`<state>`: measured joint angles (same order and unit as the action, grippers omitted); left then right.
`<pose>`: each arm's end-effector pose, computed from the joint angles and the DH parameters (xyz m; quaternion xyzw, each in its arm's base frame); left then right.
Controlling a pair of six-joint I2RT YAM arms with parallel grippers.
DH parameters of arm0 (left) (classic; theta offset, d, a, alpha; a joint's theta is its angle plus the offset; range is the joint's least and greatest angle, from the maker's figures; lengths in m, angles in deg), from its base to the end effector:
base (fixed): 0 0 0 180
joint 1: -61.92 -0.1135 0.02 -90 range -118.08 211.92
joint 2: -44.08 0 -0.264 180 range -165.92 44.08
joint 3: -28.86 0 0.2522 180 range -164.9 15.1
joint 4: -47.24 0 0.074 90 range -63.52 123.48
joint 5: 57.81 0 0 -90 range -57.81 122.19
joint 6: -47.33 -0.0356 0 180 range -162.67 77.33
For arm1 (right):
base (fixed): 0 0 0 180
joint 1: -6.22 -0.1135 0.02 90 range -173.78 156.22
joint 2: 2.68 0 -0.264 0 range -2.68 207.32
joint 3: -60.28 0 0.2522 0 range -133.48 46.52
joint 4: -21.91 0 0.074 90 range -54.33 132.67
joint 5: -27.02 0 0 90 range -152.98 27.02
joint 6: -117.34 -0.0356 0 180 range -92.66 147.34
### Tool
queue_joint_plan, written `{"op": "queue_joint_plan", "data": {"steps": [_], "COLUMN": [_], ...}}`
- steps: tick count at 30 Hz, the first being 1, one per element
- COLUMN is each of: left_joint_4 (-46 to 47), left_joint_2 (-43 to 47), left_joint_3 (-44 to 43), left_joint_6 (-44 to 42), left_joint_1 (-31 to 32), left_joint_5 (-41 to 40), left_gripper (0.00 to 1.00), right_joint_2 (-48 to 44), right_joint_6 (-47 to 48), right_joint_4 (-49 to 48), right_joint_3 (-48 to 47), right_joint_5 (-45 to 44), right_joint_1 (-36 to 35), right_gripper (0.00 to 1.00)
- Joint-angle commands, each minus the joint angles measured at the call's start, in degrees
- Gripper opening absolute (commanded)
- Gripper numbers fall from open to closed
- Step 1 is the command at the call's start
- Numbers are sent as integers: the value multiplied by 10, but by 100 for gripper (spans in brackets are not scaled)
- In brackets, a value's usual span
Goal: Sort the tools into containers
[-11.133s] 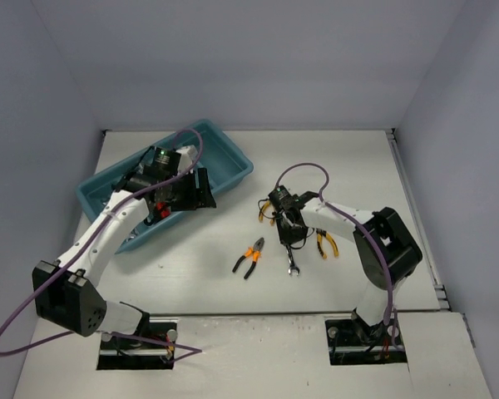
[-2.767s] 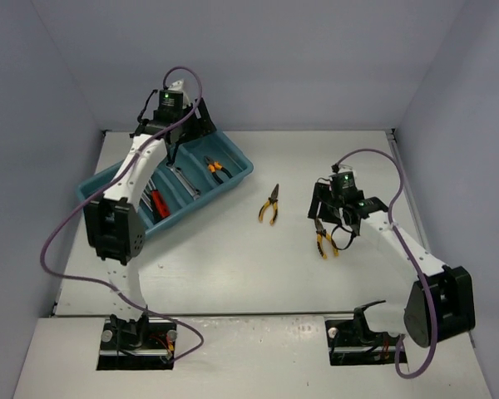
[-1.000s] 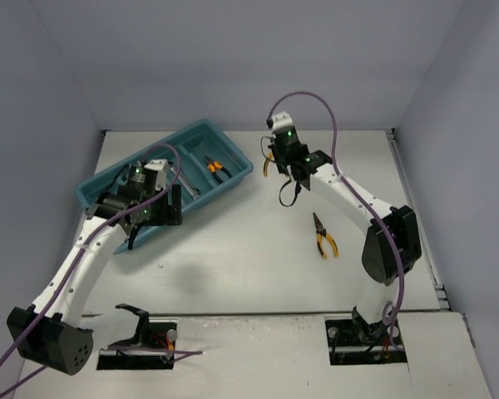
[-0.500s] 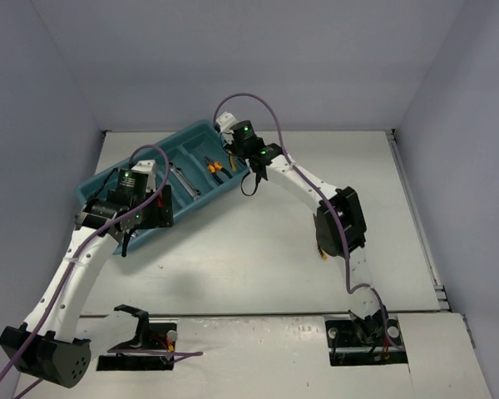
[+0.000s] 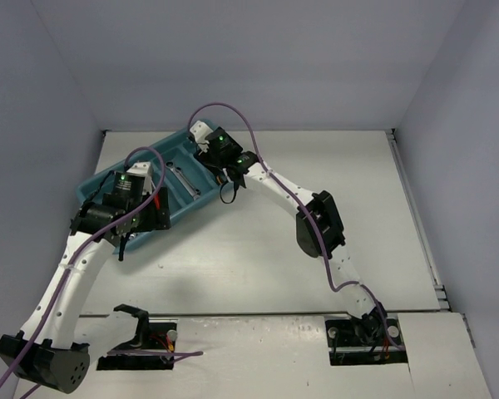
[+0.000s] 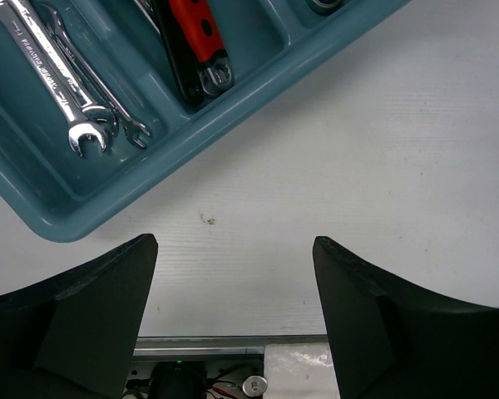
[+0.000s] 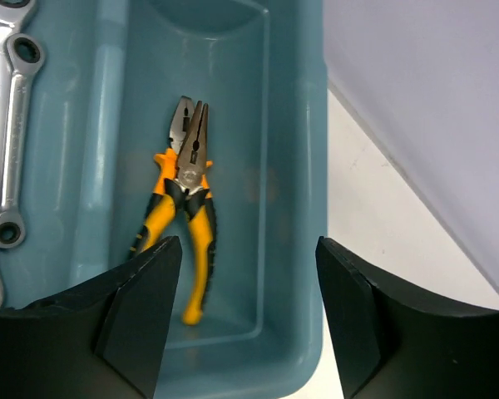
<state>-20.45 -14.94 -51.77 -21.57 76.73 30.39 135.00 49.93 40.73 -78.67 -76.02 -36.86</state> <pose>0.1884 -0.0487 0.3538 -0.0567 0.9256 -0.1014 0.3602 0.4225 0.3841 0.2641 -0.3782 0.7098 0.0143 0.5941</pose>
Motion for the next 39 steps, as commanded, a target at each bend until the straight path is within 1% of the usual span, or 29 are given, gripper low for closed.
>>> {"op": "queue_joint_plan", "data": {"steps": [1, 3, 5, 7, 8, 10, 11, 12, 15, 17, 21, 24, 28, 35, 39], "left_joint_4": [4, 5, 6, 7, 7, 8, 8, 8, 10, 10, 16, 18, 29, 34, 34], "left_joint_2": [0, -7, -16, -26, -30, -47, -52, -61, -81, -89, -109, -123, -135, -143, -143], "left_joint_3": [-17, -25, -35, -44, -49, -65, -70, -78, -97, -114, -132, -140, -135, -132, -130], "left_joint_6": [1, 0, -1, 0, 0, -2, -2, -3, -8, -12, -14, -13, -7, -3, -3], "left_joint_1": [-5, -5, -5, -5, -5, -5, -5, -5, -4, -4, -4, -3, -3, -2, -2], "left_joint_5": [-6, -2, 4, 11, 14, 20, 33, 35, 45, 49, 61, 73, 89, 95, 94], "left_gripper": [72, 72, 72, 72, 72, 72, 72, 72, 72, 72, 72, 72, 72, 72, 72], "right_joint_2": [-55, -93, -150, -201, -223, -287, -309, -341, -397, -436, -508, -547, -580, -575, -555], "right_joint_6": [-31, -69, -123, -178, -216, -255, -273, -295, -321, -348, -412, -460, -477, -482, -473], "right_joint_4": [-39, -38, -38, -38, -37, -38, -37, -37, -35, -33, -19, -11, -7, -7, -7], "right_joint_3": [-6, 28, 111, 169, 234, 317, 381, 412, 539, 593, 731, 793, 847, 867, 863], "right_joint_5": [-24, -31, -23, -14, -11, -2, 0, 4, 4, 10, 17, 36, 56, 83, 86], "right_joint_1": [9, 20, 45, 70, 80, 111, 120, 132, 138, 142, 158, 177, 194, 209, 211], "right_gripper": [63, 63, 60, 59, 58, 57, 57, 56, 56, 56, 54, 52, 49, 43, 32]}}
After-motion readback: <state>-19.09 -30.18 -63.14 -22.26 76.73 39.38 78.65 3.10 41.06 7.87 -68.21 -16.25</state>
